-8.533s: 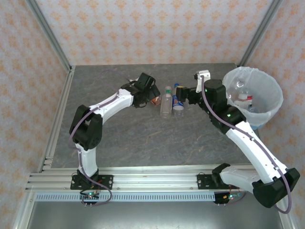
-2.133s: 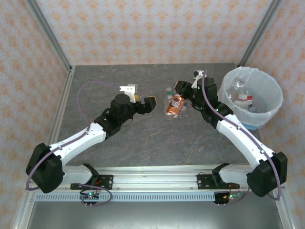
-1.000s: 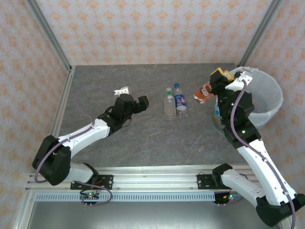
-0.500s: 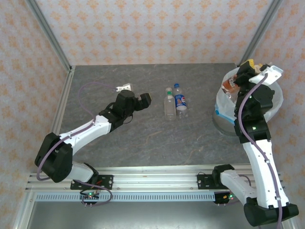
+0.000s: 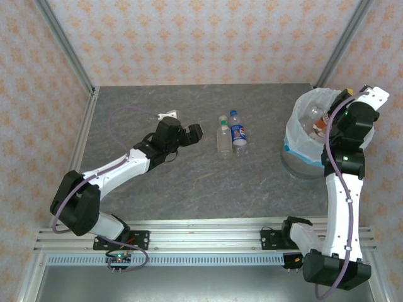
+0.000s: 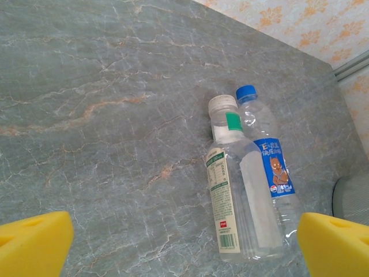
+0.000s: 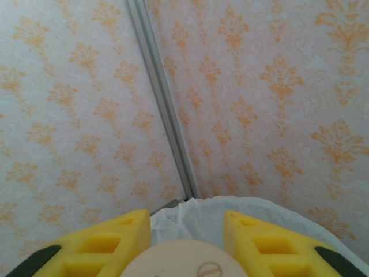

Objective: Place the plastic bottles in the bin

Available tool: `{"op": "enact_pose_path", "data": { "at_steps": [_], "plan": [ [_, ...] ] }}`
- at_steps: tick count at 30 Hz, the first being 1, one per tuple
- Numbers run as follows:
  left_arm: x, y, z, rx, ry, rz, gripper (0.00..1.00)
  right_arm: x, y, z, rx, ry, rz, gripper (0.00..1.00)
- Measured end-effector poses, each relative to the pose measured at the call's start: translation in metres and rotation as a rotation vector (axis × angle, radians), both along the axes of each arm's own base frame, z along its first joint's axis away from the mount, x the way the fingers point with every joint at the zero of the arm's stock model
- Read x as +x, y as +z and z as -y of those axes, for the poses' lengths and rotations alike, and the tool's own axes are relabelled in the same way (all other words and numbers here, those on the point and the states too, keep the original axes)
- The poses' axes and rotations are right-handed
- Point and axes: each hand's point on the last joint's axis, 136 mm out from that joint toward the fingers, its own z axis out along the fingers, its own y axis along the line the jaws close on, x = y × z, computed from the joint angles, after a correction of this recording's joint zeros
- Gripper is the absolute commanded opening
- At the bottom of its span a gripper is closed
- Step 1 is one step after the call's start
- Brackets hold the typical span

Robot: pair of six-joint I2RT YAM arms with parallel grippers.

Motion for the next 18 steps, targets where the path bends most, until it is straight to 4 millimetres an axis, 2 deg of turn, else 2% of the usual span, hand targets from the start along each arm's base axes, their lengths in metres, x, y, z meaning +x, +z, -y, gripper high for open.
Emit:
{"op": "enact_pose_path", "data": {
  "at_steps": [5,9,11,13,16,18],
  "plan": [
    [-0.001,-0.003,0.003,-0.004,-0.013,-0.01,1.0,0.002,-0.014,0.016,0.022,-0.005,-0.051,0.05],
    [0.0,-0.003,0.004,-0.004,-0.016,-0.015,1.0,0.015,-0.031,0.016,0.046,0.038,-0.097,0.16],
    [0.001,-0.002,0.004,-0.004,-0.016,-0.013,1.0,0.022,-0.038,0.013,0.059,0.072,-0.119,0.29],
    [0.001,-0.002,0.004,-0.004,-0.016,-0.014,1.0,0.027,-0.047,0.009,0.082,0.104,-0.143,0.51],
    [0.0,-0.002,0.004,-0.004,-0.016,-0.014,1.0,0.031,-0.067,0.007,0.126,0.117,-0.21,0.76],
    [0.0,-0.002,0.004,-0.003,-0.015,-0.016,1.0,0.032,-0.081,0.009,0.157,0.108,-0.261,0.98]
  ]
}}
